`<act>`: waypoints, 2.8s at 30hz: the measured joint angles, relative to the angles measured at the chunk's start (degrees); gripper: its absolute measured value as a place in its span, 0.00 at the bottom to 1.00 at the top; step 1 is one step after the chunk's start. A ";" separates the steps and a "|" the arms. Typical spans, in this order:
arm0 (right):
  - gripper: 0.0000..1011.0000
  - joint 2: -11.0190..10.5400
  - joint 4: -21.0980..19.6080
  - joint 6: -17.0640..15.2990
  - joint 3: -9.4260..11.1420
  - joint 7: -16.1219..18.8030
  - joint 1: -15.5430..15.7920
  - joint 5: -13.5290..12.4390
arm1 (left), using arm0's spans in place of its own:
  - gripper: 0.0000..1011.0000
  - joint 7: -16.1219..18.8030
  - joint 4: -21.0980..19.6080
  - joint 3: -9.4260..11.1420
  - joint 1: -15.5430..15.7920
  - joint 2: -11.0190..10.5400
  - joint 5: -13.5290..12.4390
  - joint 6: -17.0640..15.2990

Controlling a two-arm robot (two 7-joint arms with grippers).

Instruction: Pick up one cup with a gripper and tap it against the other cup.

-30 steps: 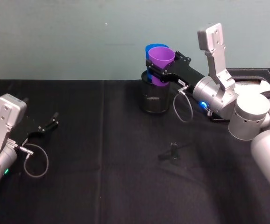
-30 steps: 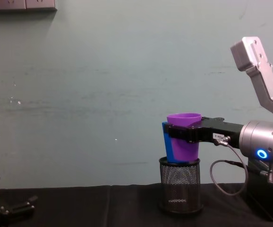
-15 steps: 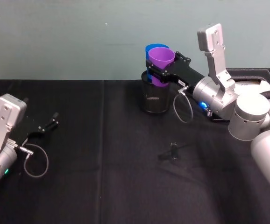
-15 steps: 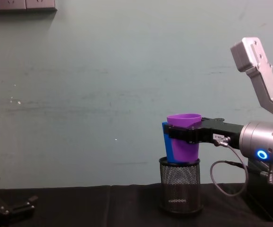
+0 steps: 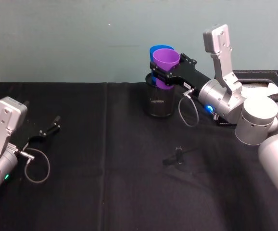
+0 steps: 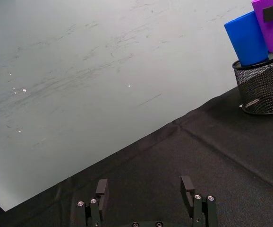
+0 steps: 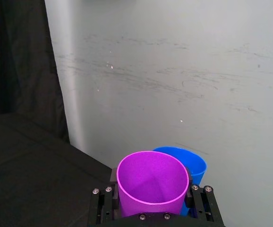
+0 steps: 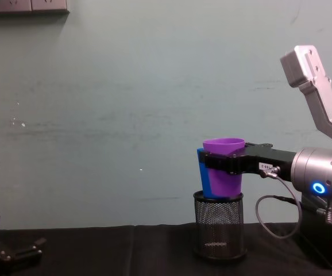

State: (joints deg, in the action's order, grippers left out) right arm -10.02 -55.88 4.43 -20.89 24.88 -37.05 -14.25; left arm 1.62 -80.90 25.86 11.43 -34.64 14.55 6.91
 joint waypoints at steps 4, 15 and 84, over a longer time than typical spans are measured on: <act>0.74 0.00 0.00 0.00 0.00 0.00 0.00 0.00 | 0.99 0.00 0.00 0.00 0.00 0.00 0.00 0.00; 0.74 0.00 0.00 0.00 0.00 0.00 0.00 0.00 | 0.99 0.00 0.00 0.00 0.00 0.00 0.00 0.00; 0.74 0.00 0.00 0.00 0.00 -0.03 0.00 0.00 | 0.99 0.00 0.00 0.00 0.00 0.00 0.00 0.00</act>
State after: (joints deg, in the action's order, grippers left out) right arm -10.03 -55.88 4.42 -20.89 24.84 -37.06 -14.25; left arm 1.62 -80.90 25.86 11.43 -34.64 14.55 6.90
